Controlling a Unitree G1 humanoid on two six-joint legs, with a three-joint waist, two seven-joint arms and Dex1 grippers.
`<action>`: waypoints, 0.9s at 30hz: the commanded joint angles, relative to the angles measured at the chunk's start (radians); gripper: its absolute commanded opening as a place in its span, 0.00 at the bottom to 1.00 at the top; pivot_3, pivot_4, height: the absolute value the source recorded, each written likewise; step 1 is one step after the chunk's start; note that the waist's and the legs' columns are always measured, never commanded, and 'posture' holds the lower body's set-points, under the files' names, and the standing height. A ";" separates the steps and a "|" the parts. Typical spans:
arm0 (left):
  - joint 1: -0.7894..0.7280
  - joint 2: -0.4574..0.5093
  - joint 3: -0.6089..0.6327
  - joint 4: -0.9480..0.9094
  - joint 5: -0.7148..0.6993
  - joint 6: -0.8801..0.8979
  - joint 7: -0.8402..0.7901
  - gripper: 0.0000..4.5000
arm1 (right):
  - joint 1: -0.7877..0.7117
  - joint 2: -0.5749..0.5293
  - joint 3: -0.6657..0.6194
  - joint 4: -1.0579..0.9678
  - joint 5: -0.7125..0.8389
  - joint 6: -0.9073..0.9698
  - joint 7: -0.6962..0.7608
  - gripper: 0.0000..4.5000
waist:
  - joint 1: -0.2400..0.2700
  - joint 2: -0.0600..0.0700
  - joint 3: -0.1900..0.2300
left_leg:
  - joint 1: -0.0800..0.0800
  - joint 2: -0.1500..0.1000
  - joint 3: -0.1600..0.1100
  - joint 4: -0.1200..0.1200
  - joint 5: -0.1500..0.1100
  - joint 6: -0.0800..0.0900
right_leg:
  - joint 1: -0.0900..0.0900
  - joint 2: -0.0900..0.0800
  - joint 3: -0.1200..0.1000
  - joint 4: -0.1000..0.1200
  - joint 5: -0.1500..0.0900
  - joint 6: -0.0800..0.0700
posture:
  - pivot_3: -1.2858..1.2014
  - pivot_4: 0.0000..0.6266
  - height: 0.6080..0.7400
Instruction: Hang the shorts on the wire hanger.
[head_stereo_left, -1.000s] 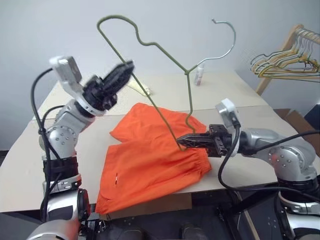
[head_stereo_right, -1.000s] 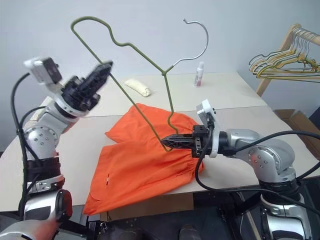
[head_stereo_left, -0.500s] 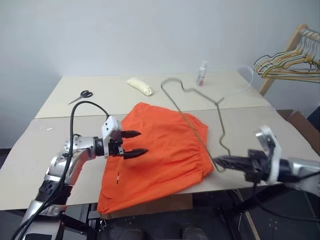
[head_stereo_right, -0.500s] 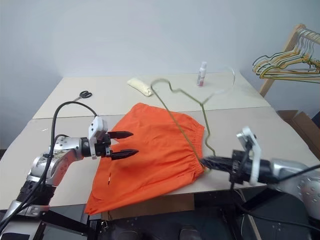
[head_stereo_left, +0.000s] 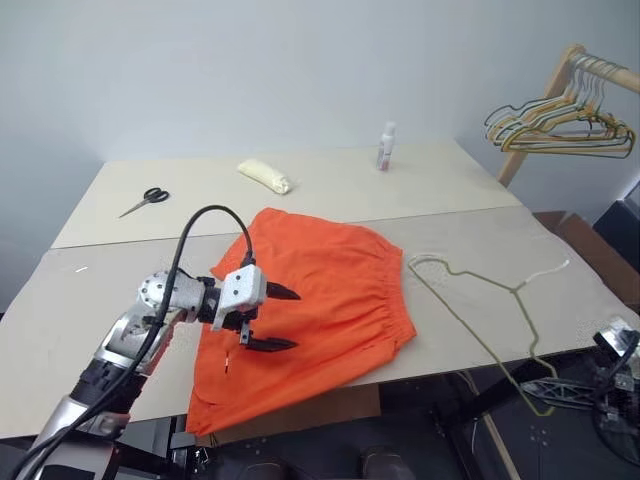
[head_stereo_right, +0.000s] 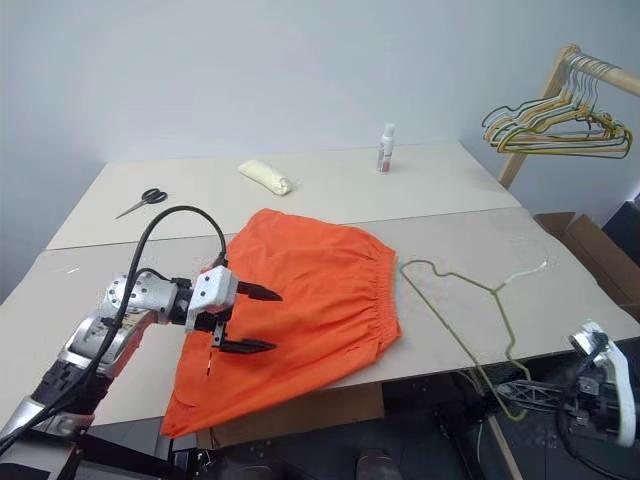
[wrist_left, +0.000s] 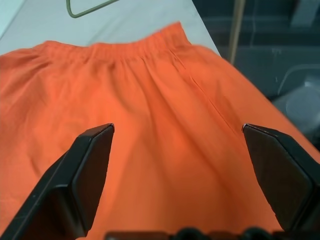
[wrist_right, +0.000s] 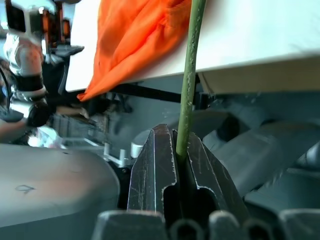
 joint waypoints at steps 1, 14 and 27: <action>-0.005 0.005 0.008 -0.028 -0.003 -0.020 -0.015 0.99 | -0.054 -0.023 0.066 0.055 -0.052 -0.036 0.084 0.00 | 0.001 0.001 0.000 | 0.000 0.000 0.000 0.000 0.000 0.000 | 0.000 0.000 0.000 0.000 0.000 0.000 | 0.48 0.00 1.00; 0.028 0.026 0.034 -0.075 -0.012 0.008 -0.005 0.99 | -0.200 0.058 0.199 0.083 -0.116 -0.045 0.146 0.00 | 0.021 0.002 -0.001 | 0.000 0.000 -0.001 0.002 0.000 0.000 | 0.000 -0.001 0.000 0.001 0.001 0.001 | 0.50 0.00 1.00; 0.062 0.034 0.034 -0.120 -0.013 0.031 0.015 0.99 | -0.395 0.147 0.316 0.216 -0.200 -0.060 0.149 0.00 | 0.033 0.004 -0.002 | 0.000 -0.001 -0.001 0.003 0.000 0.000 | 0.000 -0.001 0.000 0.001 0.001 0.002 | 0.51 0.00 1.00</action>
